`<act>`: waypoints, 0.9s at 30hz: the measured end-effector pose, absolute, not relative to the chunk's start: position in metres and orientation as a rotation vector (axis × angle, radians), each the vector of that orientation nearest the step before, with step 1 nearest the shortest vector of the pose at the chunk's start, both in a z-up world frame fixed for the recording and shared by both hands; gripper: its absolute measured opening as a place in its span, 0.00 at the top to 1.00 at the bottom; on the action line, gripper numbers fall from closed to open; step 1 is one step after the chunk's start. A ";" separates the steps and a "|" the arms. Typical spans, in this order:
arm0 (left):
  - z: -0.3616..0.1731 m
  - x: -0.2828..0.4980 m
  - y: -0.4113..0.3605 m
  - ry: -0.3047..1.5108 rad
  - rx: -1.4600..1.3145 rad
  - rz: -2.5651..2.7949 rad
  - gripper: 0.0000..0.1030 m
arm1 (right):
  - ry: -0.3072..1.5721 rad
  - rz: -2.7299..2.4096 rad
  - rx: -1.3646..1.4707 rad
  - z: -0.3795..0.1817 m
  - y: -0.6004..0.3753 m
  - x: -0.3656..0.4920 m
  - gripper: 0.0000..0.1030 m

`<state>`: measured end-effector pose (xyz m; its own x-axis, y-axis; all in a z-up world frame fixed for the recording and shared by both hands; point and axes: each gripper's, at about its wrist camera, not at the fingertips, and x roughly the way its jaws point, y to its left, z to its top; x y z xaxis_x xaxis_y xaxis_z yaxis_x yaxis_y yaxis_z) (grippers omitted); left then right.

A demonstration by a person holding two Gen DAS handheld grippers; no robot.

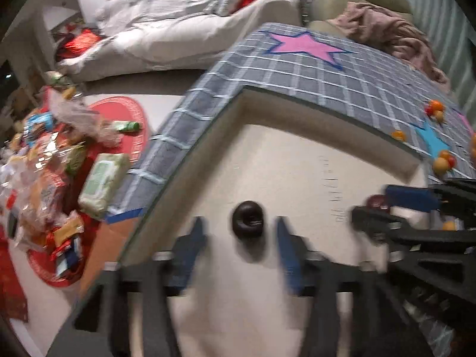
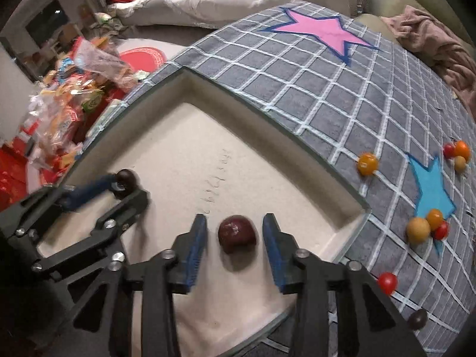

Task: Organize fruits
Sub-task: 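Carry both plums over the white tray and open both tools to drop them, then grasp an orange tomato with the left tool while the right tool grasps a dark plum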

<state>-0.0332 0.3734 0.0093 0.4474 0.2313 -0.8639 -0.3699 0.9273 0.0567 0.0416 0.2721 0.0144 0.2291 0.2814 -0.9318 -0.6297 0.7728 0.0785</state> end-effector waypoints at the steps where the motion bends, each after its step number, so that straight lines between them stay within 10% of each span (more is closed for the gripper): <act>1: 0.009 -0.035 0.377 1.038 -0.165 0.376 0.30 | 1.186 0.644 -0.324 0.016 0.269 0.043 0.43; 13: 0.027 -0.071 0.365 0.998 -0.236 0.307 0.26 | 1.058 0.671 -0.172 0.068 0.215 0.019 0.00; 27: 0.047 -0.096 0.265 0.997 -0.182 0.117 0.26 | 1.052 0.504 -0.123 0.050 0.081 -0.039 0.00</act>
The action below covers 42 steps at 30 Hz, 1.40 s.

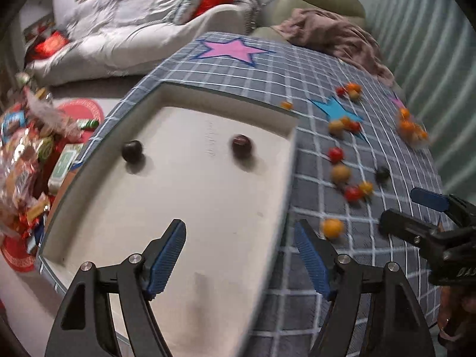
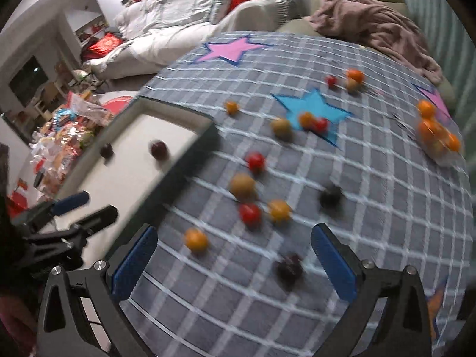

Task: Organize fruits
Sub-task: 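Grasp an orange tomato with the left tool while the right tool grasps a dark plum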

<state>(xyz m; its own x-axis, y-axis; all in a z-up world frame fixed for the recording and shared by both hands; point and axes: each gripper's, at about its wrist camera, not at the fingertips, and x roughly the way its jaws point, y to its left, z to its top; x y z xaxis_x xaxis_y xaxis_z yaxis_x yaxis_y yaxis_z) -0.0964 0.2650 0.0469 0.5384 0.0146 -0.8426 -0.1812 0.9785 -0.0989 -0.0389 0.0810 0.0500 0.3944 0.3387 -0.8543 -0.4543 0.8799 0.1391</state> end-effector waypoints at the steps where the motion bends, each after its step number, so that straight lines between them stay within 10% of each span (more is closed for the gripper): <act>1: 0.047 -0.098 0.258 0.996 -0.167 0.110 0.26 | 1.056 0.494 -0.127 0.047 0.075 -0.043 0.00; 33: 0.008 -0.071 0.174 1.012 0.092 0.026 0.26 | 1.002 0.489 -0.274 0.004 0.037 -0.055 0.02; 42: 0.005 -0.059 0.176 1.008 0.083 0.021 0.26 | 0.968 0.562 -0.313 0.005 0.053 -0.042 0.36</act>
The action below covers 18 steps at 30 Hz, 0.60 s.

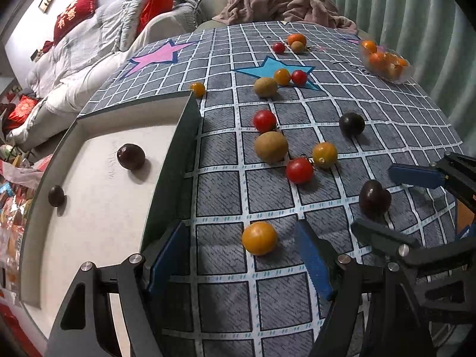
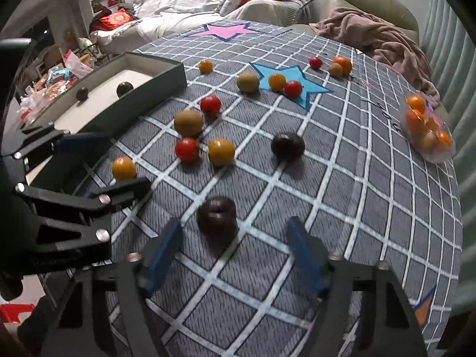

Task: Organize fruits
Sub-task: 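Grasp an orange tomato with the left tool while the right tool grasps a dark plum, then carry the tomato and plum into the white tray and open both tools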

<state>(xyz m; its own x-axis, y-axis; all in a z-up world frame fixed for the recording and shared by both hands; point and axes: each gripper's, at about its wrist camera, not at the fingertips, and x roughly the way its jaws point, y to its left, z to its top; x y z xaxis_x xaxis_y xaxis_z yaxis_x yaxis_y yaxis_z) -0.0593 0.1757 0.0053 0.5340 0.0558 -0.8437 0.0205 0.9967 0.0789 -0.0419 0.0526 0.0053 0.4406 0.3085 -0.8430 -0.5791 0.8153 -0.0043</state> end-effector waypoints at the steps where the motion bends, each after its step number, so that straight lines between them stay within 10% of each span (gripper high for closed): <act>1: 0.005 -0.058 0.175 1.008 0.081 0.024 0.26 | 0.965 0.566 -0.318 0.006 0.054 -0.041 0.41; 4: 0.006 -0.058 0.173 1.010 0.092 0.029 0.27 | 0.963 0.592 -0.303 0.008 0.054 -0.044 0.68; 9: 0.008 -0.063 0.162 1.022 0.083 -0.027 0.77 | 0.995 0.581 -0.241 0.009 0.044 -0.046 0.72; 18: 0.019 -0.076 0.169 1.030 0.008 -0.049 0.77 | 1.053 0.540 -0.099 0.018 0.012 -0.046 0.72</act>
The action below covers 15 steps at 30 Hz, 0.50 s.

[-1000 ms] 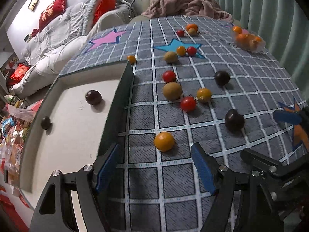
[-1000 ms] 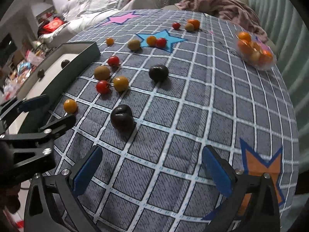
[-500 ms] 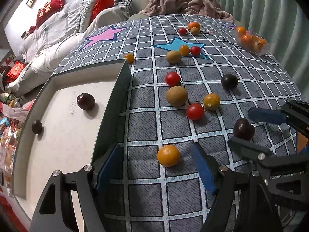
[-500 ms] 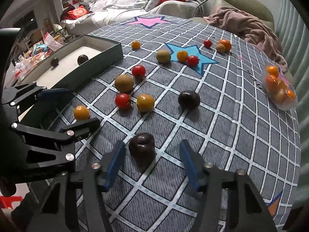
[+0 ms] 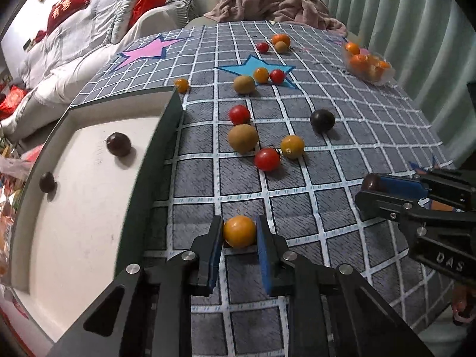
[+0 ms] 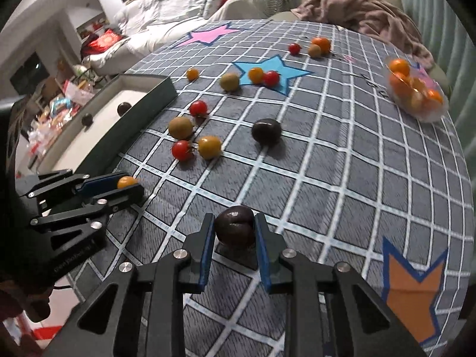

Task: Organize fruits
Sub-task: 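Carry the tomato and plum into the white tray and open both tools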

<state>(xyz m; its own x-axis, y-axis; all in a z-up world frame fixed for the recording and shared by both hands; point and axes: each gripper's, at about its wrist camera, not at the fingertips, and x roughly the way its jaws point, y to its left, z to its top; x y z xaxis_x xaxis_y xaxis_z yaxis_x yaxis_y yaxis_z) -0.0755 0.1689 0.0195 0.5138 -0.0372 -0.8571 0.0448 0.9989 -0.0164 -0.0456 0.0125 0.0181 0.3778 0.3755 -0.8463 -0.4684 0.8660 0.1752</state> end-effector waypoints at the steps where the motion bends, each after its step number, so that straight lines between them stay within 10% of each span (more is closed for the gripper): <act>1: 0.023 -0.078 0.171 1.025 -0.002 -0.050 0.77 | 1.057 0.539 -0.088 0.019 0.011 -0.045 0.72; 15: 0.069 -0.095 0.241 0.940 -0.113 0.055 0.77 | 1.058 0.636 -0.058 0.057 0.058 -0.042 0.72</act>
<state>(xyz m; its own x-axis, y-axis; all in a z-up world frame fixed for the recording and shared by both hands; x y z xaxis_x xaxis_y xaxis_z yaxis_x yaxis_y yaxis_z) -0.0951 0.2415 0.0685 0.5886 -0.0021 -0.8084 -0.0966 0.9926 -0.0729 -0.0416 0.0583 0.0573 0.3302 0.4588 -0.8249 -0.5128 0.8209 0.2512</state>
